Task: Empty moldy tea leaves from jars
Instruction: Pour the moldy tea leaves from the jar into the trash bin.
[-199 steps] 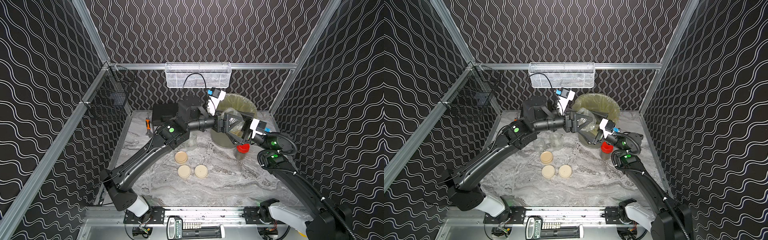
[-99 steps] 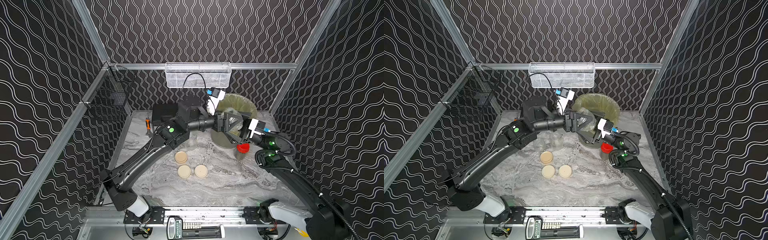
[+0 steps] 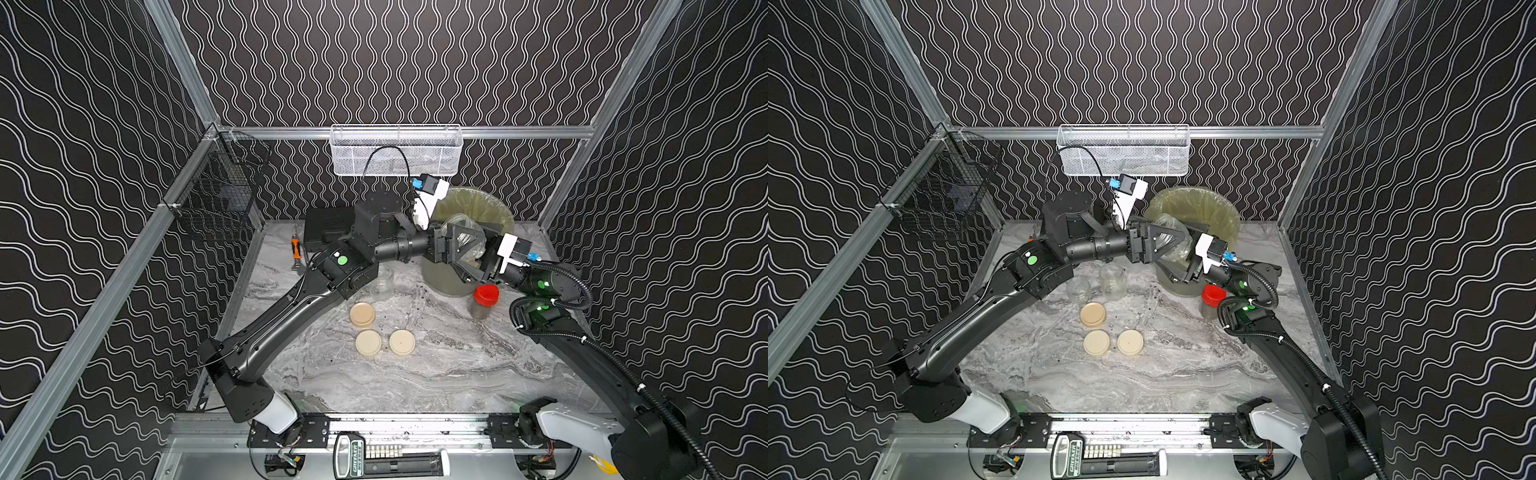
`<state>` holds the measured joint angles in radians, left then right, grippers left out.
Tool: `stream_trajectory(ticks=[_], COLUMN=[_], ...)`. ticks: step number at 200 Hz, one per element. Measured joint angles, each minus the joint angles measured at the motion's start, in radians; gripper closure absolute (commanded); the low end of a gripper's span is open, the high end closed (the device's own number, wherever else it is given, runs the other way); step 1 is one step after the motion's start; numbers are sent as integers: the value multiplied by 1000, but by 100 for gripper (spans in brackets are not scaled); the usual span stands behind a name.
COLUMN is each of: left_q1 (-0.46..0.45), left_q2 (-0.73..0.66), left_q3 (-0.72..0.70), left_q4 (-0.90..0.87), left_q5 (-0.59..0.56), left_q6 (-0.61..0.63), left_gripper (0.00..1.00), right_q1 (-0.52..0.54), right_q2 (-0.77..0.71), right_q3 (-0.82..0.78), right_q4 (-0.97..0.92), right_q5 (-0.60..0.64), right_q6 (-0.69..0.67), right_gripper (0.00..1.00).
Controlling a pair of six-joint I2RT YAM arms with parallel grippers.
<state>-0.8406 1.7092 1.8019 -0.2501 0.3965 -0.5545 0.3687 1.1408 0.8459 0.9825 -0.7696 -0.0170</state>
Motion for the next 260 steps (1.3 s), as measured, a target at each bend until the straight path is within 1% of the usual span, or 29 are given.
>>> stream_trajectory(ticks=[8,21,36,54,78,89,95,105,111,117,128,140,153,174,203,222,243,260], left_q1=[1,1,2,2,2,2,2,3,3,3,3,6,16,39,70,89,109,114], left_q2=[0,0,0,0,0,0,0,0,0,0,0,-5,-21,-53,-71,-101,-157,-216], left_q3=[0,0,0,0,-1,-2,-2,-2,-2,-2,-2,-6,-23,-49,-51,-79,-118,-149], left_q4=[-1,-2,-2,-2,0,2,3,3,3,5,9,19,33,63,94,120,132,137], left_q5=[1,4,5,6,8,8,8,8,9,10,13,12,17,23,31,31,26,-10], left_q6=[0,0,0,-1,-5,-15,-15,-16,-16,-16,-16,-15,-14,-15,-15,-13,22,85], left_gripper=[75,75,75,75,72,63,51,28,18,11,5,3,1,1,1,1,1,1], right_q1=[2,2,2,3,3,3,3,3,3,3,3,3,5,3,3,-2,-11,-18], right_q2=[0,0,0,-2,-2,-2,-2,-2,-2,-2,-2,-3,-7,-21,-31,-35,-37,-30], right_q3=[0,1,2,2,5,7,7,7,7,7,7,7,6,7,32,54,106,131], right_q4=[4,6,4,3,0,-4,-4,-4,-3,-1,5,11,10,4,-45,-75,-147,-192], right_q5=[0,2,4,1,0,-2,-3,-3,-3,-3,-6,-32,-32,-28,-16,-2,18,43], right_q6=[0,-1,0,-1,-1,2,2,6,6,10,19,35,43,60,81,88,88,91], right_gripper=[13,20,23,38,50,54,56,61,63,66,69,71,72,75,75,77,78,79])
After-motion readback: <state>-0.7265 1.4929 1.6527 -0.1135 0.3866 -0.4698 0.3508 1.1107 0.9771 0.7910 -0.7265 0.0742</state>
